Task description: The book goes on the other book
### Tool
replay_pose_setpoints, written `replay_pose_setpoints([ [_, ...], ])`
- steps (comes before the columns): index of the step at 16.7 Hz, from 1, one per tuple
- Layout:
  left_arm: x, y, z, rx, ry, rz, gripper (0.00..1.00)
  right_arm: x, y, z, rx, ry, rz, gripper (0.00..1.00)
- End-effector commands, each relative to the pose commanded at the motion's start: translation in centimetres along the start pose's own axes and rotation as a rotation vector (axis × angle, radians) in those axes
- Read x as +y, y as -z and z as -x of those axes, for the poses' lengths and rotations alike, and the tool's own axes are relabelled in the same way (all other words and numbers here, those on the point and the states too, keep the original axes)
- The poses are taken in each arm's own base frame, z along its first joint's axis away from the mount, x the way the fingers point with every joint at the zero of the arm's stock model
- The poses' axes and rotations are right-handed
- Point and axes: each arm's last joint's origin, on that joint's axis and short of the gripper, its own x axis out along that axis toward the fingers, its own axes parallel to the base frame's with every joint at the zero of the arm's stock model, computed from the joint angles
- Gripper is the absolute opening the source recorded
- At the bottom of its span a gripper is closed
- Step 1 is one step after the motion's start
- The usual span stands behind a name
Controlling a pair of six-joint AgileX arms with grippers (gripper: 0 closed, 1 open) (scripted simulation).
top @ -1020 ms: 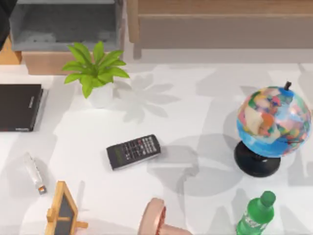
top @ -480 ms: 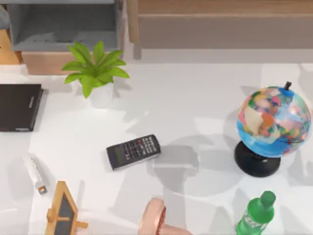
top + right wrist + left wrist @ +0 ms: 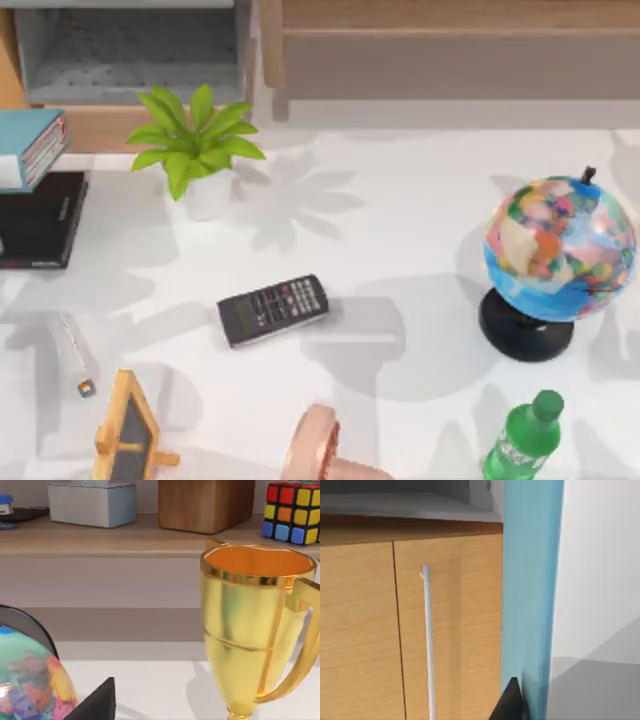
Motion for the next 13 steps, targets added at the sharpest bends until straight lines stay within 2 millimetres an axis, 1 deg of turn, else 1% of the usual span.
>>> replay_pose_setpoints([
  [1,-1.01,0.15,-0.37,0.001,0.049,-0.014,0.00,0.00,0.00,0.00,0.000,0.000,0.000,1.00],
  [3,-1.96,0.27,-0.74,0.001,0.098,-0.028,0.00,0.00,0.00,0.00,0.000,0.000,0.000,1.00],
  [9,-1.88,0.15,-0.81,-0.003,0.096,-0.032,0.00,0.00,0.00,0.00,0.000,0.000,0.000,1.00],
  [13,-1.97,0.27,-1.25,0.001,0.099,-0.029,0.00,0.00,0.00,0.00,0.000,0.000,0.000,1.00],
])
